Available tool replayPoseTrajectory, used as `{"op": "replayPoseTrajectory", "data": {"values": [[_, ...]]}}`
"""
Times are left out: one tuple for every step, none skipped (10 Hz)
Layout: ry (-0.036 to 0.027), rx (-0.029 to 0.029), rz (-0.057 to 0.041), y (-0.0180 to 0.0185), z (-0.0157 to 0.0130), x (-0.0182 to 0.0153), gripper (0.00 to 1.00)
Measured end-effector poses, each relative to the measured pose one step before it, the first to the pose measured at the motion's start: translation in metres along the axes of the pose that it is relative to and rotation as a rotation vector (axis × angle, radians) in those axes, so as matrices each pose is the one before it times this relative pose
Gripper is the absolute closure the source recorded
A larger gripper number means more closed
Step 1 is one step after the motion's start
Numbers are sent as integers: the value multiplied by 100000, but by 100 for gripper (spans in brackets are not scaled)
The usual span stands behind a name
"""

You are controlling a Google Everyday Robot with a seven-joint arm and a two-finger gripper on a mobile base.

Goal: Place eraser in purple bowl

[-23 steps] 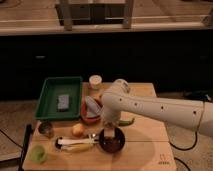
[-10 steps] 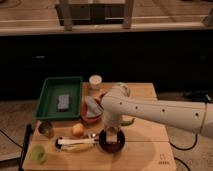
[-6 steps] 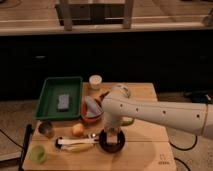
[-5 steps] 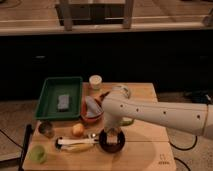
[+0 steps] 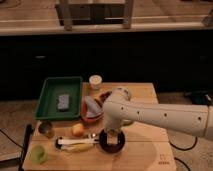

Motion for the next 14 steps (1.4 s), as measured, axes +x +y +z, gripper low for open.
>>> {"op": "replayPoseTrajectory", "data": {"values": [[-31, 152, 161, 32, 28, -44, 53], [-120, 112, -19, 7, 49, -82, 40], [-41, 188, 63, 15, 42, -27, 32], [-112, 317, 107, 1, 76, 5, 22], [-199, 114, -151, -49, 73, -26, 20], [-110, 117, -60, -16, 23, -15, 20], [-96, 128, -100, 16, 3, -10, 20], [-221, 132, -98, -9, 41, -32, 20], [-79, 81, -91, -24, -8, 6, 20], [-113, 85, -192, -64, 10, 18, 20], [-162, -94, -220, -41, 22, 13, 20], [-212, -370, -531, -79, -48, 38, 20], [32, -214, -337, -67, -128, 76, 20], [-127, -275, -137, 35, -23, 24, 20]]}}
